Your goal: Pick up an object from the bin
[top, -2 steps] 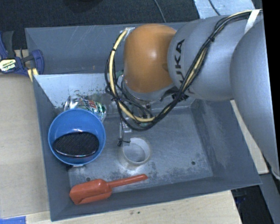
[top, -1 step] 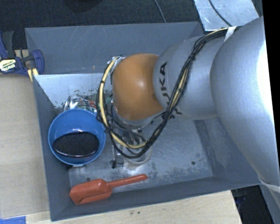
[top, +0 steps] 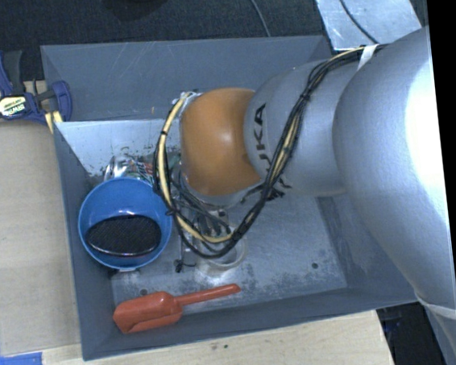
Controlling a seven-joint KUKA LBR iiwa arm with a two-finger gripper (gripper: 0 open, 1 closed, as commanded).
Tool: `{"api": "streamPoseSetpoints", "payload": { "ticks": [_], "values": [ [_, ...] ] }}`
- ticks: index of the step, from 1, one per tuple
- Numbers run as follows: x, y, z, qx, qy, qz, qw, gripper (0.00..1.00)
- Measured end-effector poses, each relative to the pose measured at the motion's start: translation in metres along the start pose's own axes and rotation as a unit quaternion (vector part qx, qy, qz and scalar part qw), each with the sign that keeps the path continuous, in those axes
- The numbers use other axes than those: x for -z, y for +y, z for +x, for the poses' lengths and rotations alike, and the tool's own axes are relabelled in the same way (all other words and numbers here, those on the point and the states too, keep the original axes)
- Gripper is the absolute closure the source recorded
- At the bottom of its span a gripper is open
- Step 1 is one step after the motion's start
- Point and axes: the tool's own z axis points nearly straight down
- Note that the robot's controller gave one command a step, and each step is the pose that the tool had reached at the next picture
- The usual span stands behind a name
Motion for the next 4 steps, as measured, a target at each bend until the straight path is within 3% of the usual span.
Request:
{"api": "streamPoseSetpoints", "payload": {
  "ticks": [1, 2, 3, 4],
  "values": [
    [-0.018, 0.002, 0.007, 0.039, 0.0029, 0.001, 0.9992, 0.0],
    [0.072, 0.003, 0.009, 0.026, 0.002, 0.0, 0.9997, 0.0],
    [0.001, 0.025, 0.003, 0.05, 0.002, 0.001, 0.9988, 0.0],
    [-0.004, 0.029, 0.001, 0.026, 0.0017, 0.003, 0.9997, 0.0]
  ]
}}
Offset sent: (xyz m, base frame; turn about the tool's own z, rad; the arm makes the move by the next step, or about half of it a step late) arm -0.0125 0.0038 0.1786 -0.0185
